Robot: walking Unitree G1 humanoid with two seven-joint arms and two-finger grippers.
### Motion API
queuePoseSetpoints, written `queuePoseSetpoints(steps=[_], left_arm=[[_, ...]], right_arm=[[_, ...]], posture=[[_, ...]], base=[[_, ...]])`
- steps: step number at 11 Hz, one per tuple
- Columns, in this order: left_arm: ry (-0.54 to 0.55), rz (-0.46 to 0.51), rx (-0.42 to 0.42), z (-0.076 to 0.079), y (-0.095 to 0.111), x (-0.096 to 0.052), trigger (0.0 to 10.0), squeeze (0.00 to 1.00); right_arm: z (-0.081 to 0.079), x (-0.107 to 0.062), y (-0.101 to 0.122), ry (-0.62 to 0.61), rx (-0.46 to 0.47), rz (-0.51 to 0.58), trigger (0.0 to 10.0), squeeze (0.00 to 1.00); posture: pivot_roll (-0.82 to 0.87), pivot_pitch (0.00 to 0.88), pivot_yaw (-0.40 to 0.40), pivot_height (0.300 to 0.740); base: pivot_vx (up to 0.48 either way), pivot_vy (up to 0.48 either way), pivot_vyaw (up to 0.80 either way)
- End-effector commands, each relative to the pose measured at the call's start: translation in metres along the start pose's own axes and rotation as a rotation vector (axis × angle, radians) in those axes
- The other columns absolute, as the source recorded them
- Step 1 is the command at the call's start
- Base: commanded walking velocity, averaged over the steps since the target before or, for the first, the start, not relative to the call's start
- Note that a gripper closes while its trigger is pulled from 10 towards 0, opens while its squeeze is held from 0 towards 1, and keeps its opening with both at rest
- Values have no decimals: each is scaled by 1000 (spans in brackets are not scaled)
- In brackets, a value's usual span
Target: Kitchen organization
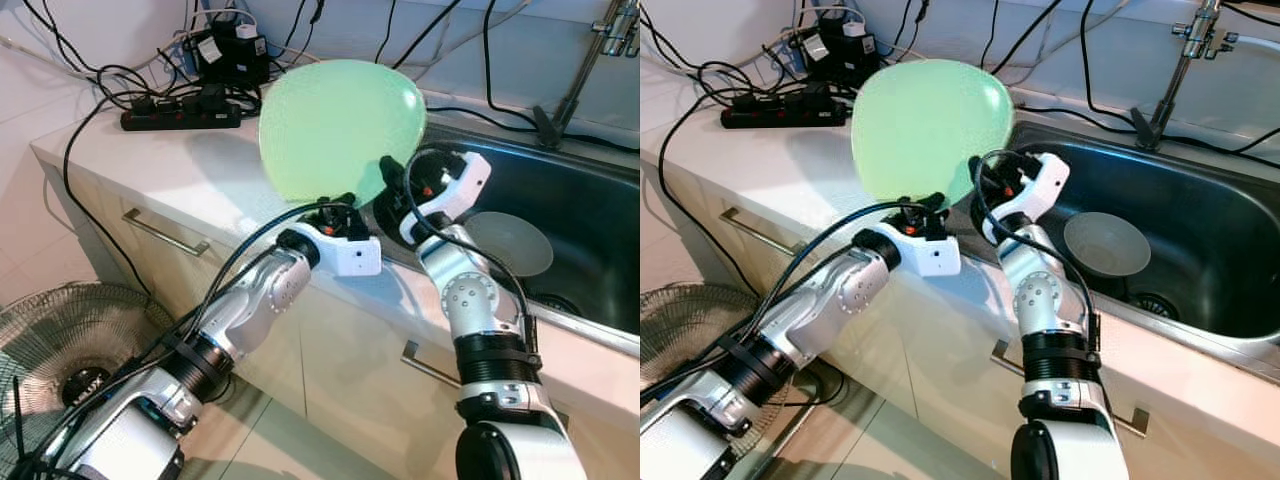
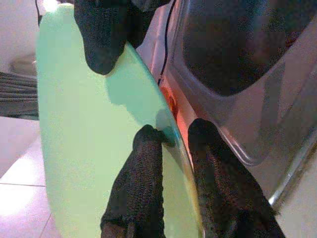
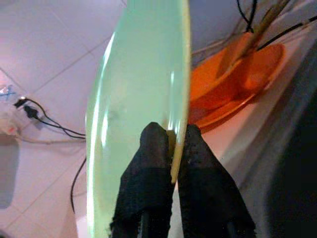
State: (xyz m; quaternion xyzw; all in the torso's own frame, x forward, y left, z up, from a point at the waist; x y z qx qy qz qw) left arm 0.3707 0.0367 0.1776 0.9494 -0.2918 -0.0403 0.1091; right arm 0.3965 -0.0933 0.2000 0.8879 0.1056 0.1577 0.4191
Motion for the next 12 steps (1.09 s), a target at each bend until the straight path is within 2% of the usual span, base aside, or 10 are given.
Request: queuePoseSetpoints(steps=[1,2,3,5,7,9,11,12], left_arm=[[84,58,23,-21,13,2,10000,1000],[94,62,24,-23,13,2,10000,1000],[105,63,23,-24,14,2,10000,0],[114,67,19,-26,15,2,10000,0],[117,67,11,-26,14,1,10000,0],[120,67,7,-26,13,2,10000,0],[124,71,4,-27,14,2,10000,0],[128,71,3,-27,14,1,10000,0]], right_arm=[[-5,1,-6,15,-11,-34,0,0],[-4,2,-6,5,-5,-28,0,0],[-1,2,-4,-14,7,-19,0,0],[5,2,3,-57,37,14,0,0],[20,1,20,-136,137,92,0,0],[35,-2,36,-188,158,143,0,0],[43,-3,51,-216,191,198,0,0],[49,-6,65,-237,212,249,0,0]], posture=[[154,0,28,740],[155,0,27,740],[154,0,28,740],[153,0,27,740],[153,0,27,740],[146,0,31,740],[147,0,30,740],[151,0,30,740]], base=[[0,0,0],[0,0,0],[0,0,0],[0,0,0],[0,0,0],[0,0,0],[0,0,0],[0,0,0]])
Point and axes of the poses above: a point about 5 cm out from each wrist's last joint towards the gripper, its own x axis pointing out of the wrist towards the gripper, its own y axis along the axis of the wrist's last joint, z = x × y, the point moved 3 cm from there along x, pointing out of the wrist towards the gripper, and after that the axes turned 3 degrees about -x, right-handed, at the moved point
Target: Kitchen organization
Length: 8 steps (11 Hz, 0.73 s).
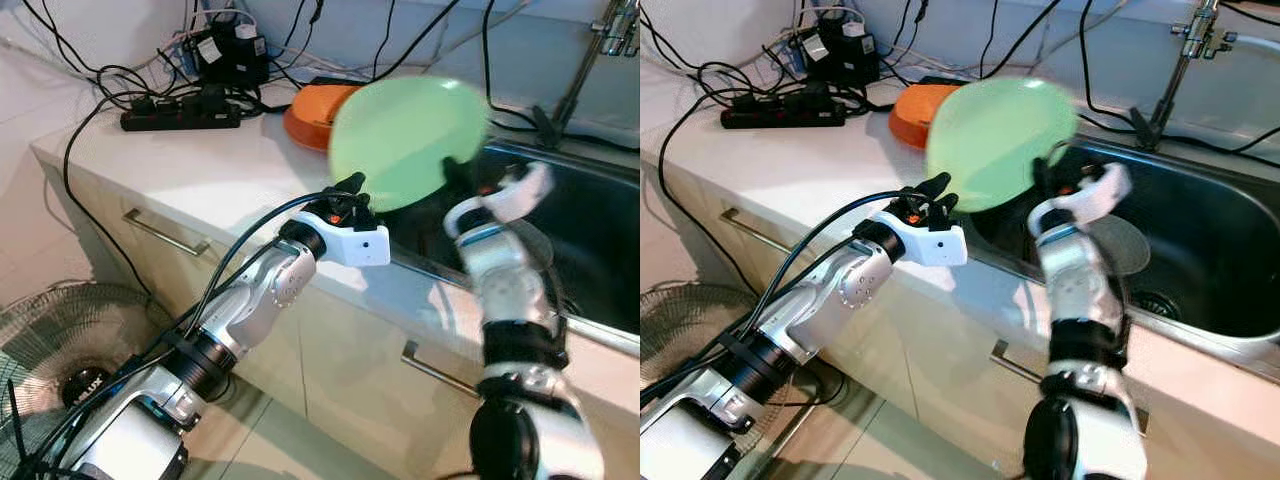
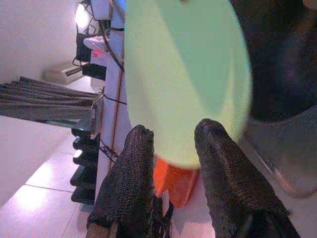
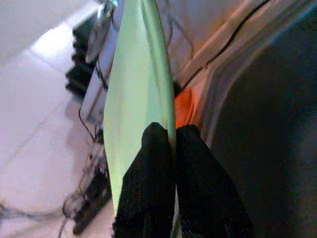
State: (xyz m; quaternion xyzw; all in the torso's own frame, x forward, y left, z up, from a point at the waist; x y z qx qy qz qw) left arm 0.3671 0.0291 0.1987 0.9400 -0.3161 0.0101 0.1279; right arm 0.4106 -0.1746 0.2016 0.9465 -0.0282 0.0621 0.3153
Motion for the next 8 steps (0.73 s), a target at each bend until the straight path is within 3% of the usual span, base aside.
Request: queuePoseSetpoints(steps=[1,3,6,7,8], left_arm=[[32,7,8,-9,0,1,10000,0],[40,10,-2,-11,1,1,10000,0],[49,3,-26,-11,-1,0,10000,0],[61,-30,-149,-9,-7,-1,10000,0],[77,-60,-282,-6,-12,-2,10000,0]], right_arm=[[-9,5,24,22,28,93,0,0],[7,2,45,-30,65,174,0,0],[24,-1,61,-94,82,237,0,0],[31,-1,57,-132,26,219,10000,0],[36,-1,54,-157,-13,208,10000,0]], posture=[[150,0,30,740],[149,0,33,740],[150,0,33,740],[150,0,34,740],[150,0,34,740]], base=[[0,0,0],[0,0,0],[0,0,0],[0,0,0],[0,0,0]])
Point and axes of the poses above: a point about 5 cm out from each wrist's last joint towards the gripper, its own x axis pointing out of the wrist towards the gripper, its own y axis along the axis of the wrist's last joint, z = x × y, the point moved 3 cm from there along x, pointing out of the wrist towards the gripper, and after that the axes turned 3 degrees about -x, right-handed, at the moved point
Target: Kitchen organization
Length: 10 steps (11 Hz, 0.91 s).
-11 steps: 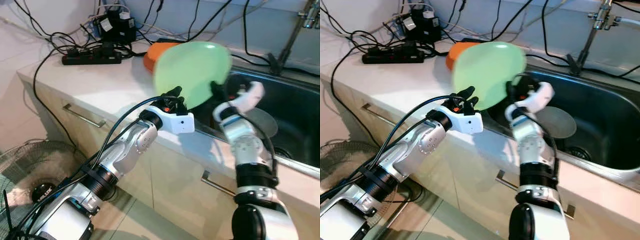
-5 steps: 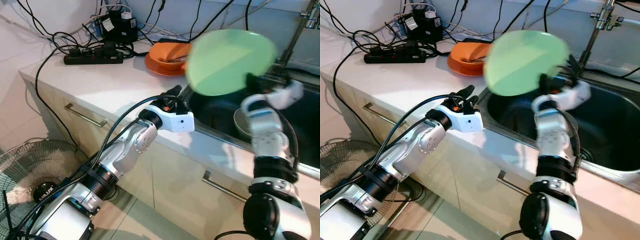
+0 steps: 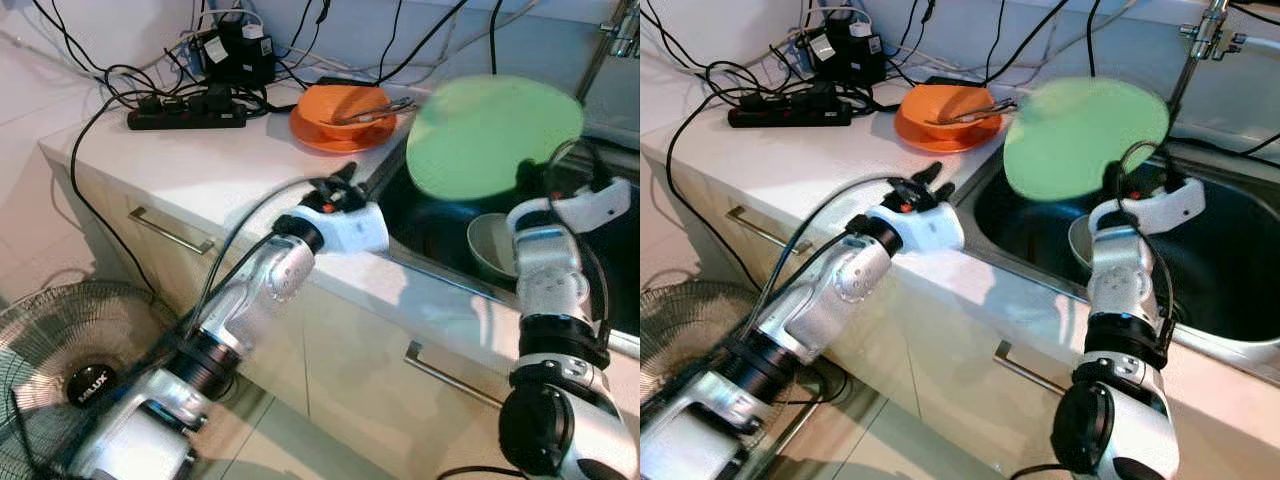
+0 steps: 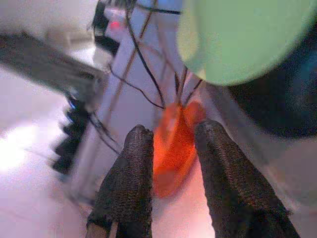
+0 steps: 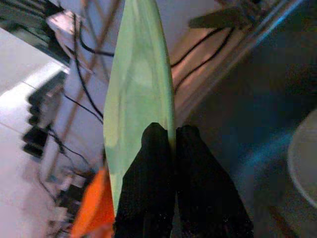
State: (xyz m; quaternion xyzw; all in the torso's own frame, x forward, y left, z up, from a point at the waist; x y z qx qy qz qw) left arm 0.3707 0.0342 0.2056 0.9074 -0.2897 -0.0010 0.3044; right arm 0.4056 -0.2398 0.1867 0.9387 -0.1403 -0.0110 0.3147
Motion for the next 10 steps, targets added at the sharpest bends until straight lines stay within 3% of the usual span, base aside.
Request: queuePoseSetpoints(steps=[1,2,4,5,7,8,9,10], left_arm=[[18,-37,-121,-4,-8,-2,10000,0],[36,-39,-223,-10,-1,-1,10000,0],[31,-39,-281,-9,1,-2,10000,0],[8,-45,-318,-5,0,-5,10000,0],[-22,-56,-424,1,0,-7,10000,0],[-38,-55,-498,4,1,-7,10000,0],[-42,-63,-633,5,0,-7,10000,0],[-46,-75,-669,6,-2,-8,10000,0]], right_arm=[[-8,4,7,2,-60,25,10000,0],[8,7,7,-109,-114,19,10000,0],[17,8,12,-174,-148,39,10000,0],[19,9,12,-189,-228,34,10000,0],[17,11,4,-184,-259,7,10000,0],[15,12,-2,-178,-282,-19,10000,0],[12,13,-12,-172,-340,-64,10000,0],[10,14,-18,-162,-391,-90,10000,0]], posture=[[151,0,34,740],[155,0,31,740],[158,0,28,740],[157,0,29,740],[152,0,30,740],[153,0,30,740],[154,0,29,740],[160,0,27,740]], base=[[0,0,0],[0,0,0],[0,0,0],[0,0,0],[0,0,0],[0,0,0],[0,0,0],[0,0,0]])
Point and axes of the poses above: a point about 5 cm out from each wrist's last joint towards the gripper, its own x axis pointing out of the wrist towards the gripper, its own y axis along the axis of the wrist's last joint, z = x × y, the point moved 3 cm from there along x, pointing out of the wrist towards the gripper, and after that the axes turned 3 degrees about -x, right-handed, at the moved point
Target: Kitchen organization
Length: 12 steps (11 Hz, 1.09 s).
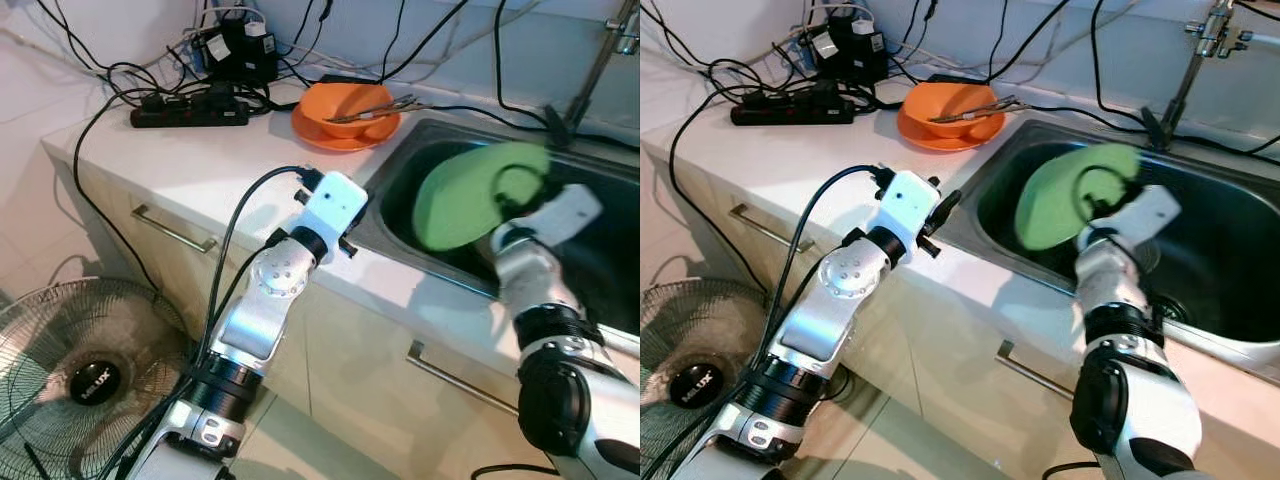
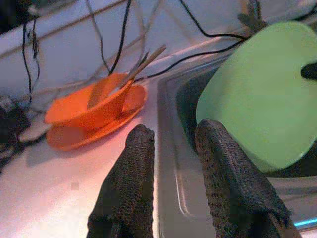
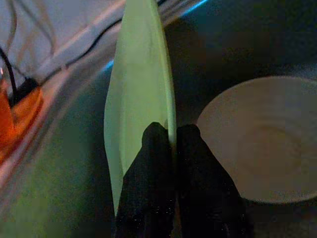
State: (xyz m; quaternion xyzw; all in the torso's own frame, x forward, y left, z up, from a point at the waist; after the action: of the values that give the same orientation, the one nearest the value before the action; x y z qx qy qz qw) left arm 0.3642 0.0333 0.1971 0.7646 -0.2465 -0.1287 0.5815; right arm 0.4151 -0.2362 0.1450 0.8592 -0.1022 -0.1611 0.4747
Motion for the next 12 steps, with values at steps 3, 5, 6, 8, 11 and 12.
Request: queuePoseSetpoints(steps=[3,5,6,8,11,12], left_arm=[[-23,-49,-143,2,-6,-5,10000,0],[-47,-100,-168,6,-13,-6,10000,0],[-68,-133,-161,10,-19,-7,10000,0],[-65,-139,-168,10,-18,-8,10000,0],[-66,-150,-171,11,-19,-9,10000,0],[-65,-151,-172,10,-19,-9,10000,0]], right_arm=[[-23,3,8,46,-69,6,10000,0],[-23,3,2,34,-90,-26,10000,0],[-23,3,-1,31,-95,-35,10000,0],[-25,3,-4,45,-113,-47,10000,1000],[-29,1,-10,60,-137,-60,10000,0],[-29,1,-11,61,-140,-66,10000,0]], posture=[[166,0,22,740],[170,0,21,740],[170,0,22,740],[169,0,23,740],[170,0,21,740],[171,0,21,740]], base=[[0,0,0],[0,0,0],[0,0,0],[0,0,0],[0,0,0],[0,0,0]])
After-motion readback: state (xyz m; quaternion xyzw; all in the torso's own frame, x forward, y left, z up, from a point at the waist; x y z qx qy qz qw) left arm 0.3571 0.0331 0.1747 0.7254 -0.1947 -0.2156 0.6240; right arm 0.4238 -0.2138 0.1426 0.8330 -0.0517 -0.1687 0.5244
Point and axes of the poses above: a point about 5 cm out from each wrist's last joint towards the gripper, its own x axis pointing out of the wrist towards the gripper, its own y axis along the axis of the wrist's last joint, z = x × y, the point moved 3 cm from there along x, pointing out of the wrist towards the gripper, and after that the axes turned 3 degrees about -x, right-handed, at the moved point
